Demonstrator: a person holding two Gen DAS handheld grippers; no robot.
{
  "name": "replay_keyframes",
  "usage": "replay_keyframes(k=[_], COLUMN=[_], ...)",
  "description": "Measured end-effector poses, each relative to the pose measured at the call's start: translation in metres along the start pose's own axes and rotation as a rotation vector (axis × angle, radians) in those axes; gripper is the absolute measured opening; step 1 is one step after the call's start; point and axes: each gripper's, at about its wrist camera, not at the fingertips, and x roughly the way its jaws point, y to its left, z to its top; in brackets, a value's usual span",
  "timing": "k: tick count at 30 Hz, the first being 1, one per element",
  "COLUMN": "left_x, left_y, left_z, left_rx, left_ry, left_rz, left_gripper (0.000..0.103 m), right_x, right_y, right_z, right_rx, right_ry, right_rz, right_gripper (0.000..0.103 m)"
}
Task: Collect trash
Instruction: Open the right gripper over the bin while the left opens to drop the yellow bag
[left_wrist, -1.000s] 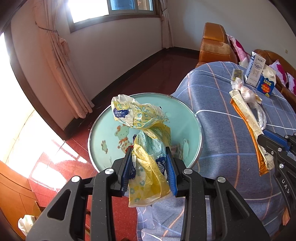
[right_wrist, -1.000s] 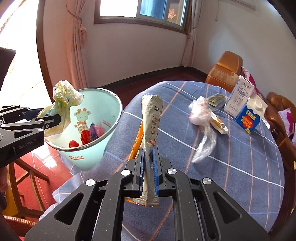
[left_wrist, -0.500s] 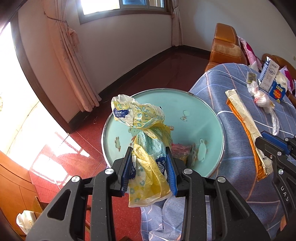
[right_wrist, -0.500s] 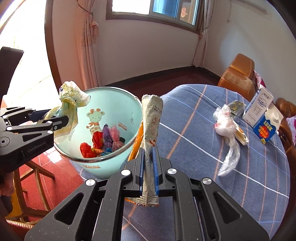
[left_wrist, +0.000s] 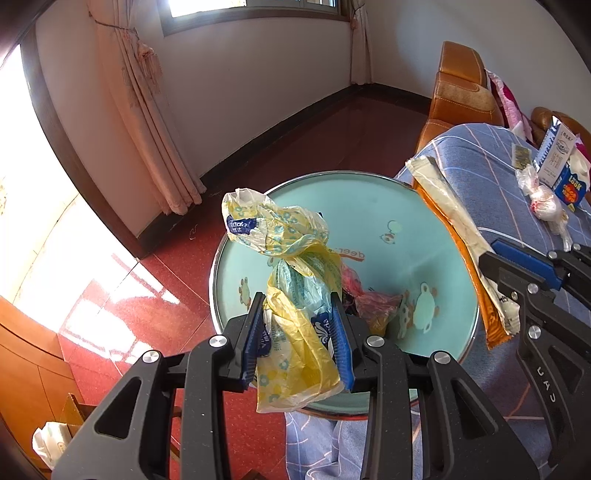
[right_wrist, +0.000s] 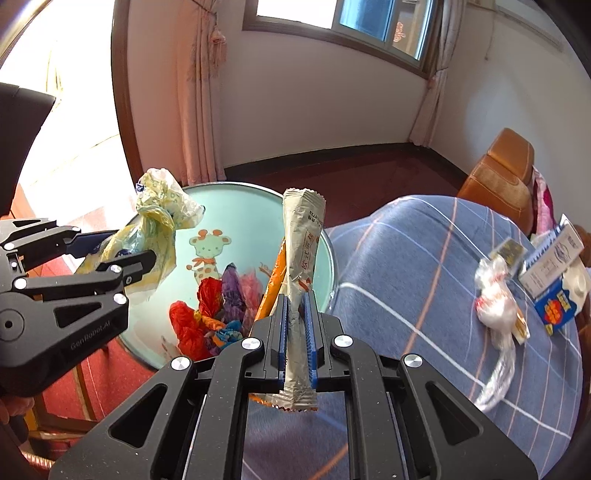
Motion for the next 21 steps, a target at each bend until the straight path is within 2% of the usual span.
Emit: replay_keyframes(k=[16, 21], left_x=[0.038, 0.041], left_y=[-0.002, -0.003], left_z=[0.008, 0.009], left_rx=[-0.001, 0.000], left_ry=[0.069, 0.077], left_rz=[-0.003, -0.005], left_gripper=[0.034, 0.035], right_x=[0.057, 0.057], right_y=[0.006, 0.002], right_z=[0.020, 0.017], right_rx=[-0.070, -0.050], right_ry=[0.066, 0.064], right_rz=[0.045, 0.056], right_gripper=[0.011, 0.022])
